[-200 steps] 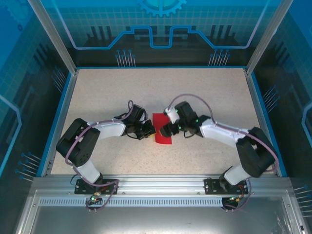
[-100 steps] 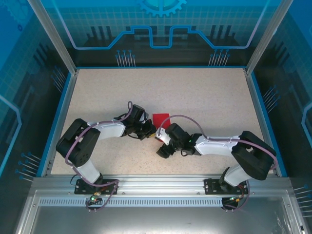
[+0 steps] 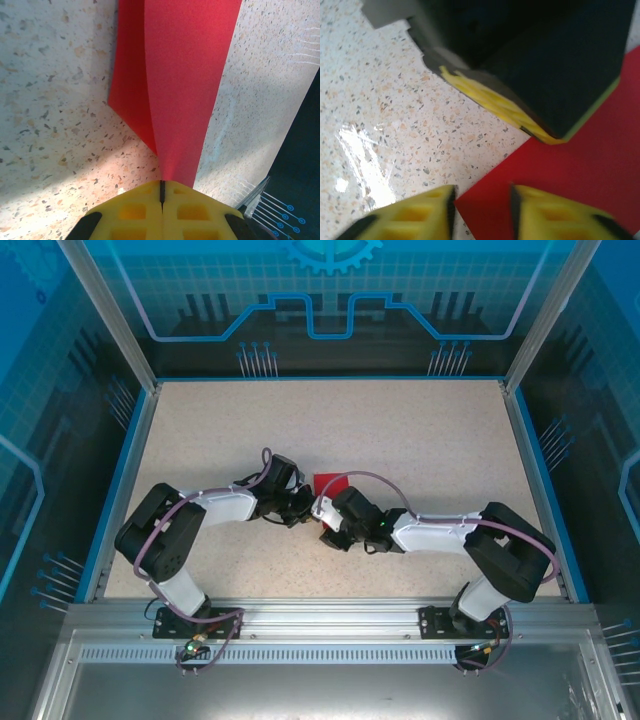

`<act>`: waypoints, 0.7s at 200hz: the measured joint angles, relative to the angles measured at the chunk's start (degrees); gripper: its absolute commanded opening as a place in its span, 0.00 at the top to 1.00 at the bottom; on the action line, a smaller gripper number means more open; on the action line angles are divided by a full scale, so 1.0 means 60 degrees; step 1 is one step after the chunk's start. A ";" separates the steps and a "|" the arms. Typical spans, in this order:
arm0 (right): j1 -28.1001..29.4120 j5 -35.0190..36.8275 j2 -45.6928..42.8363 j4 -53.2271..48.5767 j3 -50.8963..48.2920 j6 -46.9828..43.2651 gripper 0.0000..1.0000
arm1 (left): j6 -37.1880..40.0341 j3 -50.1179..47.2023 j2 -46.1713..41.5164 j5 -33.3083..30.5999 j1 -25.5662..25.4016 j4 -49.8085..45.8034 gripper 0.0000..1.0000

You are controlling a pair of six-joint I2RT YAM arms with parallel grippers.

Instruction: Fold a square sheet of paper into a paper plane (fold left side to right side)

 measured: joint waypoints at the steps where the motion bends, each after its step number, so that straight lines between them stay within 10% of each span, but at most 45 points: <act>1: -0.0004 -0.0007 0.0000 -0.0004 0.0000 0.0036 0.84 | -0.0004 0.0000 0.0000 0.0000 0.0000 -0.0004 1.00; 25: -0.0091 -0.0229 0.0000 -0.0025 0.0000 -0.0022 1.00 | 0.0226 0.0022 0.0000 0.0007 0.0000 -0.0251 0.94; 82: -0.0601 -0.1519 0.0004 -0.0721 0.0189 0.0044 1.00 | 0.1075 0.0805 -0.0058 -0.0109 0.0120 -0.1537 0.71; 140: -0.1075 -0.2725 0.0404 -0.1209 0.0681 0.0229 1.00 | 0.2153 0.2065 -0.0189 -0.0532 0.0448 -0.2830 0.83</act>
